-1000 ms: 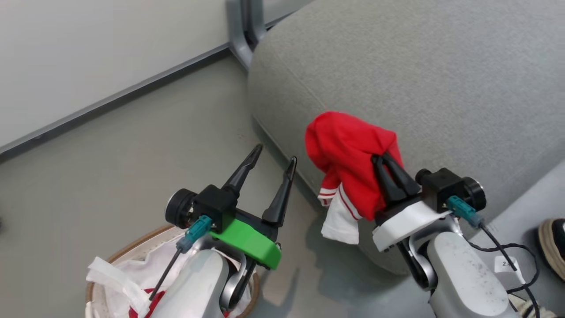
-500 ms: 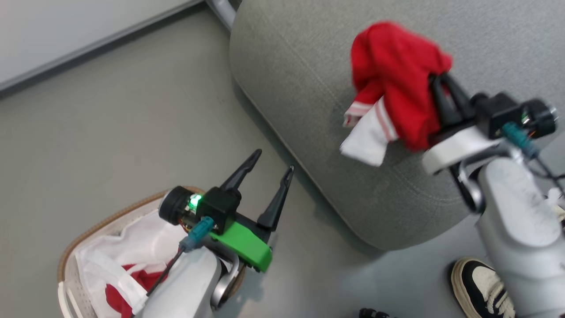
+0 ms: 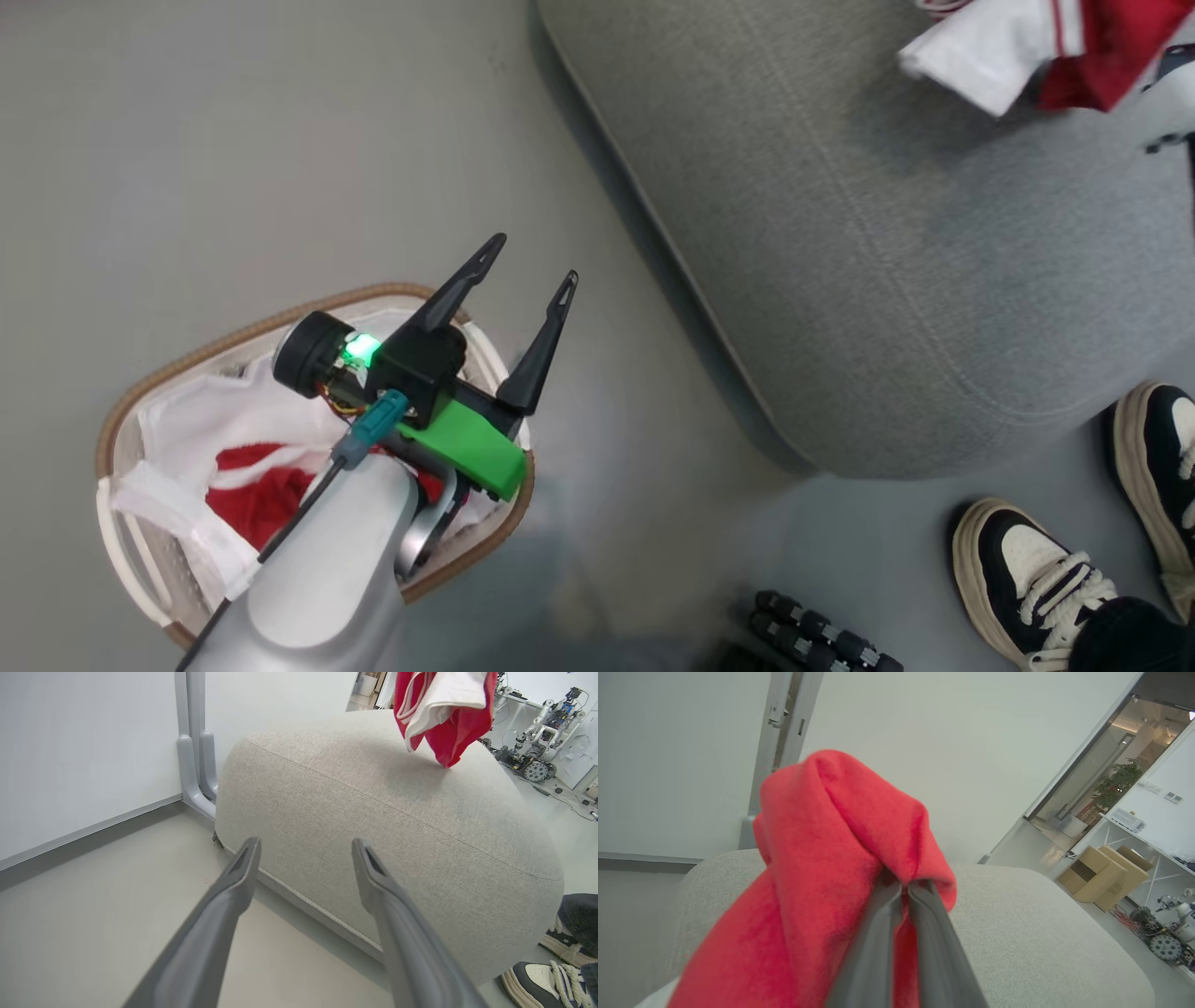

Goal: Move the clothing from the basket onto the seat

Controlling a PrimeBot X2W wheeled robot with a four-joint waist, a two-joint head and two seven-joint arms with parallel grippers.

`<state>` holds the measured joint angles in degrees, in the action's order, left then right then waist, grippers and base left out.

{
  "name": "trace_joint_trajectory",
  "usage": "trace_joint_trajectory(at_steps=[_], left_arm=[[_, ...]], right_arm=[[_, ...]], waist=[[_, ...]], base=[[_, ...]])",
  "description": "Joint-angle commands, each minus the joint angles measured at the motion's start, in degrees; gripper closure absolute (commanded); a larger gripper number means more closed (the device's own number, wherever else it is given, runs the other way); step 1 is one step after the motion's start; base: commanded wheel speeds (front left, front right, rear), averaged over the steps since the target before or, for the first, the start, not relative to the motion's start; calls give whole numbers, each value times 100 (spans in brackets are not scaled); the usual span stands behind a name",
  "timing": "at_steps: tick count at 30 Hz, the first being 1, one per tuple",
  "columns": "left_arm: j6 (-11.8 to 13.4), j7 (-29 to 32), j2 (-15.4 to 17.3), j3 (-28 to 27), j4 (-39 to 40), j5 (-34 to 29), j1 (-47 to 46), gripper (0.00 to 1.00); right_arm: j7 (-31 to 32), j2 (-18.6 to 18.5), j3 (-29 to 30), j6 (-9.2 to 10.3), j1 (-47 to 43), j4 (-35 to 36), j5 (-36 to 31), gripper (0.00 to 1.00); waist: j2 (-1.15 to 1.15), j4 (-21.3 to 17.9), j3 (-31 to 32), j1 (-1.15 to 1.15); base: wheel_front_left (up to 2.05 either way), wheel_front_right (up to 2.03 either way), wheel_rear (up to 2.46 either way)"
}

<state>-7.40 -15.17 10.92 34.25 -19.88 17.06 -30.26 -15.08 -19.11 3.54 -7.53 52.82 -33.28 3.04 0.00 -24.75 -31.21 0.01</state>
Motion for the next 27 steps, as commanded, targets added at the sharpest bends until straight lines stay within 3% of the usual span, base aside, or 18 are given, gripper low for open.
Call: trace_joint_trajectory(at_steps=[1,8,9,10,11,12,20,27], left_arm=[[-13,3,72,-23,-15,-29,-130,0],[-13,3,118,-21,28,-44,-252,0],[-13,3,131,-32,27,-47,-252,0],[-13,3,142,-41,31,-48,-246,0],[-13,3,146,-44,42,-52,-240,0],[-13,3,163,-54,48,-57,-230,0],[-13,3,132,-236,13,-81,-37,0],[-13,3,-29,-482,57,-165,138,0]], right_arm=[[-13,-49,170,8,143,-146,-32,100],[-12,16,1083,7,154,-820,-365,100],[-12,59,1190,8,102,-904,-404,84],[-12,109,1290,8,34,-972,-468,56],[-12,153,1363,8,-1,-1006,-495,6],[-13,200,1456,7,-45,-1021,-544,0],[-12,682,1837,7,-845,-860,-805,0],[-13,990,1677,7,-1667,-564,-667,0]], waist=[[0,389,-506,-1],[0,575,-785,-1],[0,584,-805,-1],[0,592,-820,-1],[0,596,-830,-1],[0,598,-840,-1],[0,593,-627,-1],[0,624,-257,-1]], base=[[0,0,0],[0,0,0],[0,0,0],[0,0,0],[0,0,0],[0,0,0],[0,0,0],[0,0,0]])
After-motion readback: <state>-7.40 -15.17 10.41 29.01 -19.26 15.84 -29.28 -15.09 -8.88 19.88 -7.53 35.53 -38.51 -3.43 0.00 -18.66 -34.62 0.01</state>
